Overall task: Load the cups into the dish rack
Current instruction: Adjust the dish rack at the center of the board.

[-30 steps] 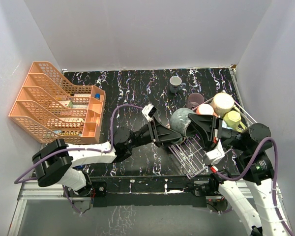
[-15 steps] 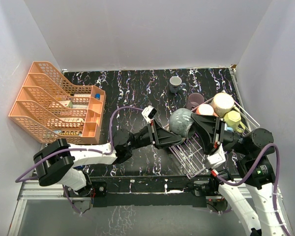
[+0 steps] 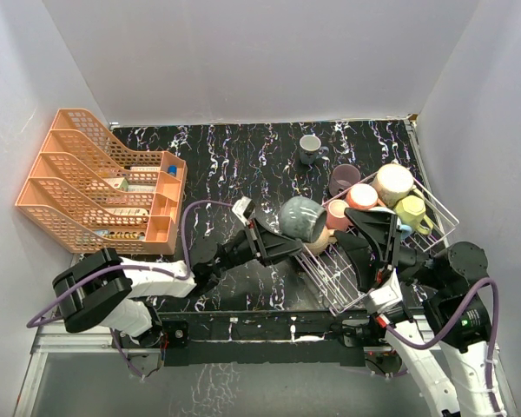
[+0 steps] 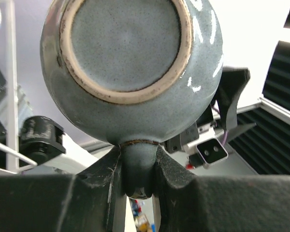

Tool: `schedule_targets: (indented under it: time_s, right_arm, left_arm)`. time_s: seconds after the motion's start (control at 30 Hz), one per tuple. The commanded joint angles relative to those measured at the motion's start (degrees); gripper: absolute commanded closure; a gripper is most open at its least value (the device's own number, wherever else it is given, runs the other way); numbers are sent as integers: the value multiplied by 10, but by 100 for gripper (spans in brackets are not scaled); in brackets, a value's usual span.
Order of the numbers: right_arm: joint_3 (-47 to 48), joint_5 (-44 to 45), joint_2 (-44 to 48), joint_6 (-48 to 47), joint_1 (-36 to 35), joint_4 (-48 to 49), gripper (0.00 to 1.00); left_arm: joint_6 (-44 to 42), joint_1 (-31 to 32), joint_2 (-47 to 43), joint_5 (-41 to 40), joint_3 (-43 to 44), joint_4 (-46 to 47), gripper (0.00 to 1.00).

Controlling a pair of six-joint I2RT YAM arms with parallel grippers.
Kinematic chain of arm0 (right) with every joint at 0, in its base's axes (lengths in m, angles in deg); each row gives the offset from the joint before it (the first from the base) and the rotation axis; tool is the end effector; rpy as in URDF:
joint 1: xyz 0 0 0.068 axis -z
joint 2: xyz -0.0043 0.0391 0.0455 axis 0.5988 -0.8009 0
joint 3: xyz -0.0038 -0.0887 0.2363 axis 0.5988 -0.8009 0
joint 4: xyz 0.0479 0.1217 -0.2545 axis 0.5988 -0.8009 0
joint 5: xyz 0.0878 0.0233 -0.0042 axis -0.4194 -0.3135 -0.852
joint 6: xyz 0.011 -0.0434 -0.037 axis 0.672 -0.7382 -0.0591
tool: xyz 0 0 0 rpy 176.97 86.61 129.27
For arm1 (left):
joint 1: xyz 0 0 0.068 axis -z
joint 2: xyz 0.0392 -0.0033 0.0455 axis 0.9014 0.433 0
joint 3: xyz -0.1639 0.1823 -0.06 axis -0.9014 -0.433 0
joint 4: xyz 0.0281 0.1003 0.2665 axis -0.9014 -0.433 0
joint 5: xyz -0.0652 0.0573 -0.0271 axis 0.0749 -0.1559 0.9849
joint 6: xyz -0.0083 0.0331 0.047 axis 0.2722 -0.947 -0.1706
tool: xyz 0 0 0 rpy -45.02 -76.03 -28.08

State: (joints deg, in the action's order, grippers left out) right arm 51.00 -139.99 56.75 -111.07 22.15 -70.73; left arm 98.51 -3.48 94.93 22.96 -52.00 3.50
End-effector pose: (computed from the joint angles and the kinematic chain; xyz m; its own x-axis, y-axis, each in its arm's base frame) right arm 0.0846 0.0580 0.3889 0.9434 -0.3149 -0.1040 -0.0817 0.0831 -0.9932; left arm 0.1345 -0.2613 0.2237 -0.9516 -0.2901 -0.1015 0.2150 -0.3922 -0.8944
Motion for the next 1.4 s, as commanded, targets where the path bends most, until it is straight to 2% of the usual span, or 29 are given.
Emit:
schedule_targets:
  time_s: [0.0, 0.1, 0.27, 0.4, 0.5, 0.6, 0.8, 1.0, 1.2, 1.37]
  right_arm:
    - [16, 16, 14, -11, -2, -57, 23]
    - [32, 21, 12, -5, -2, -101, 20]
    - [55, 46, -15, 60, -2, -147, 18]
    - [90, 110, -77, 124, -3, -194, 17]
    - [124, 137, -142, 134, -3, -267, 19]
    - [149, 143, -203, 124, -3, -349, 26]
    - [157, 167, -288, 92, -3, -475, 53]
    - [100, 224, -308, 83, -3, -477, 76]
    - [51, 245, -321, 108, -3, -449, 81]
    - [80, 176, -360, 184, -3, -448, 76]
  left_arm:
    - [-9, -23, -60, -32, -21, 118, 100]
    - [-14, -35, -74, -31, -41, 112, 100]
    - [-11, -67, -104, -22, -77, 102, 100]
    - [-11, -104, -132, -2, -98, 70, 100]
    - [-23, -125, -161, 9, -110, 28, 100]
    - [-41, -140, -199, 18, -118, -21, 100]
    - [-97, -151, -269, 25, -119, -151, 100]
    - [-148, -154, -323, 22, -113, -261, 100]
    - [-180, -154, -363, 13, -107, -339, 100]
    - [-211, -155, -384, 12, -92, -398, 100]
